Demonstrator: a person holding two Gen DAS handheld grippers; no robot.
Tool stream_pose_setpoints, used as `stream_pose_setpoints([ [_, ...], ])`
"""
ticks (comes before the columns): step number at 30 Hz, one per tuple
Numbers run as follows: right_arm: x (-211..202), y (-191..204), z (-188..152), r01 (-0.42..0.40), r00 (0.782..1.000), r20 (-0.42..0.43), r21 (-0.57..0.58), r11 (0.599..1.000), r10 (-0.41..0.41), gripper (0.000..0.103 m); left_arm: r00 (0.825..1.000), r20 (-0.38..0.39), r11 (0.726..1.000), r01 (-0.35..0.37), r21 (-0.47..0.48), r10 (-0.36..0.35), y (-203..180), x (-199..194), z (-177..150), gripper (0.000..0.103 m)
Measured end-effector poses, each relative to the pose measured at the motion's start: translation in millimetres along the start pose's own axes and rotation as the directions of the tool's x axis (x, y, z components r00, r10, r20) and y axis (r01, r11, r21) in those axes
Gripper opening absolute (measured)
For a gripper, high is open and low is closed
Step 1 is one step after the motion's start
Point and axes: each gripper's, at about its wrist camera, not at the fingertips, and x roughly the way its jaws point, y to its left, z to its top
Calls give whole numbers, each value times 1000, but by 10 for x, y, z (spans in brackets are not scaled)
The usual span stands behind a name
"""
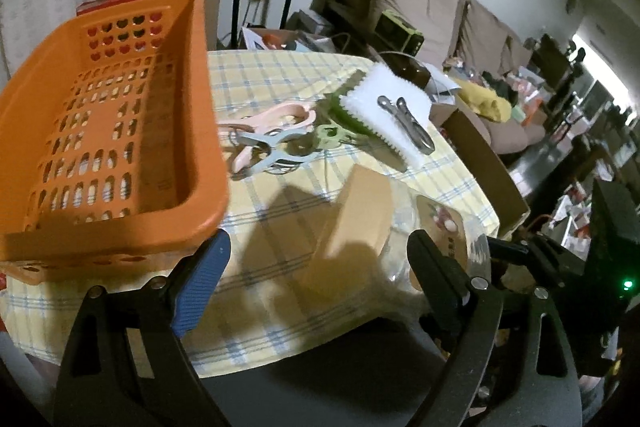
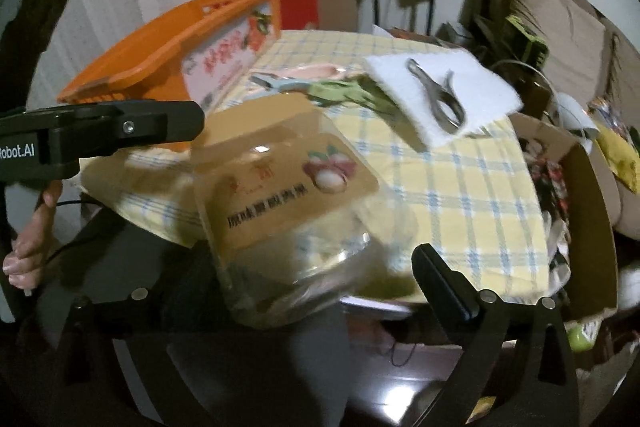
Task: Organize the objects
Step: 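Close the right gripper on the clear jar and lift it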
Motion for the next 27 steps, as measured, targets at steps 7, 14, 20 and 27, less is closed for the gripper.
stream_pose_setpoints([
  [7,-159,-170,-74,-16,1000,24,57,998,15,57,999,-26,999,38,-20,-38,-7,96,-44,89],
  [14,-43,-180,-70,-69,998,2,91,993,69,40,991,-79,993,109,-36,-111,-68,228,-53,76],
  [20,27,-192,-26,-72,997,12,71,995,71,54,981,-111,986,156,-55,-161,-115,283,-53,67],
  [27,62,-140,77,-90,995,41,20,996,89,69,984,-118,990,124,-68,-131,-163,338,16,78],
])
